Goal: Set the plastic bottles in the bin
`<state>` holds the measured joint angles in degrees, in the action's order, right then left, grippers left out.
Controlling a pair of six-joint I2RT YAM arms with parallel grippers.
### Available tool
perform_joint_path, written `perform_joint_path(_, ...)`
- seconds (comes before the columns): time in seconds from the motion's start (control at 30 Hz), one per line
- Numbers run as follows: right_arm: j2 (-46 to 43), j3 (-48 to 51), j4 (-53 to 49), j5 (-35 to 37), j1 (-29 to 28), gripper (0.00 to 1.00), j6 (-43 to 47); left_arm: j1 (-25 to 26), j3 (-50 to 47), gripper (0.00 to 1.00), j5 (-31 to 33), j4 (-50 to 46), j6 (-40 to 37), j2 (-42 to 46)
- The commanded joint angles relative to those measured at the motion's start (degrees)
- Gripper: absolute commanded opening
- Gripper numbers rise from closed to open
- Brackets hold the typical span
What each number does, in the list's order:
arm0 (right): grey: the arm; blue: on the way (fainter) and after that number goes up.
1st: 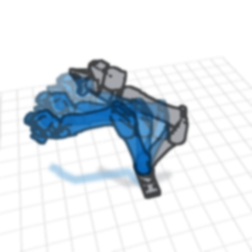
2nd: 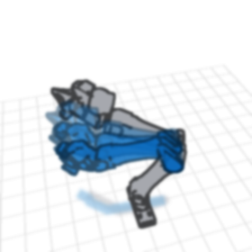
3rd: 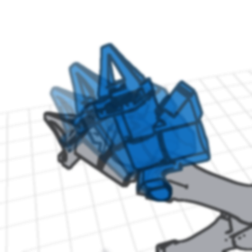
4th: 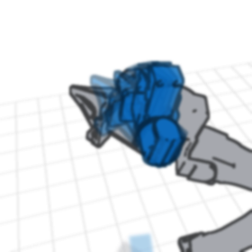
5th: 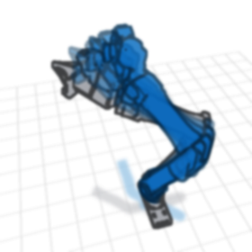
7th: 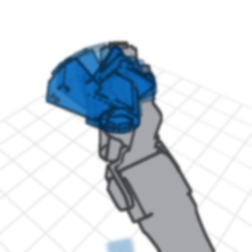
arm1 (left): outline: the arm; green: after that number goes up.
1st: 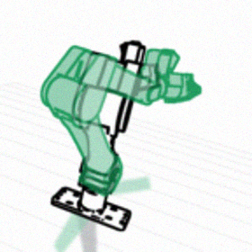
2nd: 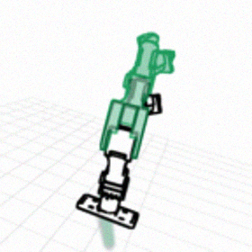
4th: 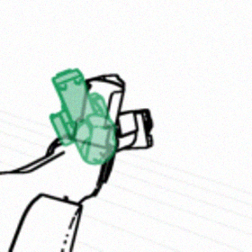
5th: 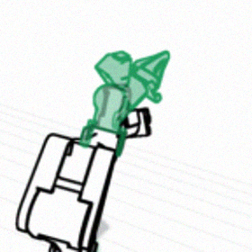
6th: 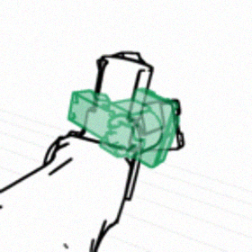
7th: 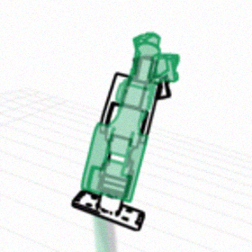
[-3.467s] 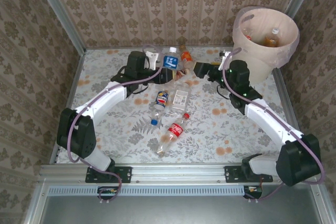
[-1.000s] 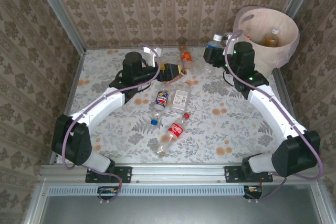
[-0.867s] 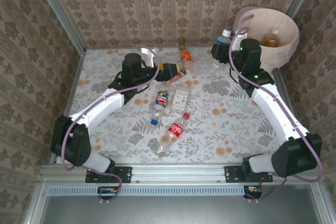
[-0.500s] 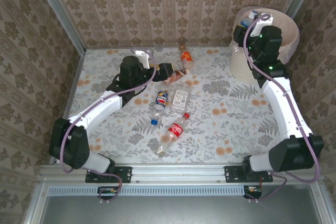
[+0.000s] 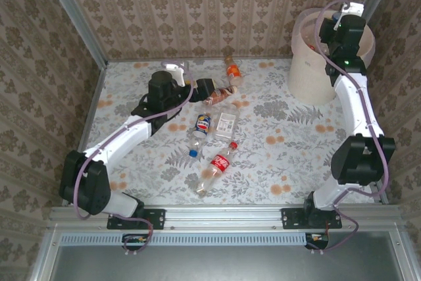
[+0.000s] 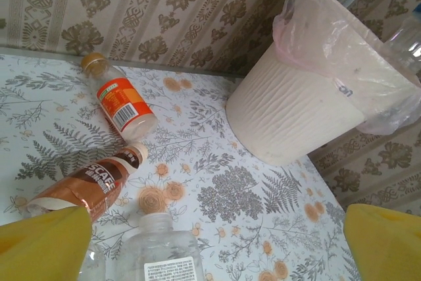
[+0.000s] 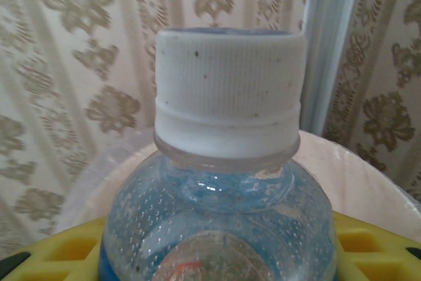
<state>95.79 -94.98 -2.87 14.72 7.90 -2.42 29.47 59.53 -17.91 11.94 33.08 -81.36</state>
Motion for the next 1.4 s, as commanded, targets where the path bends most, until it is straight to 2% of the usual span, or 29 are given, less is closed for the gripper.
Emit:
perform_joint_path(0.0, 3.38, -2.6, 0.5, 8.29, 0.58, 0.47, 4.8, -0.46, -0.8, 1.0, 1.03, -1.24, 0.49, 1.83)
perform_joint_path(0.13, 8.61, -7.69, -2.33, 16.43, 1.66, 0.51, 7.6, -0.56, -0.89, 1.0, 1.24, -1.4, 0.63, 1.78)
perform_joint_path(0.27, 13.52, -14.57, -8.55, 25.62, 2.87, 0.71, 7.48, -0.69, -1.06, 1.0, 1.7, -1.62, 0.74, 1.68)
perform_joint_path(0.37, 13.81, -15.25, -9.51, 27.05, 2.79, 0.81, 5.91, -0.79, -0.91, 1.0, 1.87, -1.58, 0.88, 1.4)
perform_joint_path(0.43, 13.81, -15.78, -11.1, 26.57, 2.82, 0.84, 4.3, -0.91, -0.73, 1.0, 1.66, -1.64, 1.1, 1.17)
perform_joint_path(0.67, 10.45, -14.55, -14.57, 20.69, 2.65, 1.0, 1.0, -1.13, -1.0, 1.0, 1.97, -2.08, 1.9, 1.09)
perform_joint_path(0.9, 2.47, -7.03, -12.56, 11.58, 2.22, 1.0, -1.25, -1.93, -1.12, 1.0, 2.7, -2.11, 3.5, 0.11)
perform_joint_path(1.07, -3.41, -3.04, -14.66, 1.16, 0.75, 1.0, -3.23, -2.54, -1.2, 1.0, 3.18, -2.54, 5.21, -0.88)
perform_joint_path(1.23, -9.81, 3.74, -13.41, -6.8, -3.4, 1.0, -5.26, -2.93, -1.61, 1.0, 4.4, -2.96, 7.02, -1.34)
perform_joint_path(1.37, -13.79, 10.1, -11.41, -9.89, -7.97, 1.0, -7.05, -2.93, -1.7, 1.0, 4.77, -3.27, 8.23, -2.04)
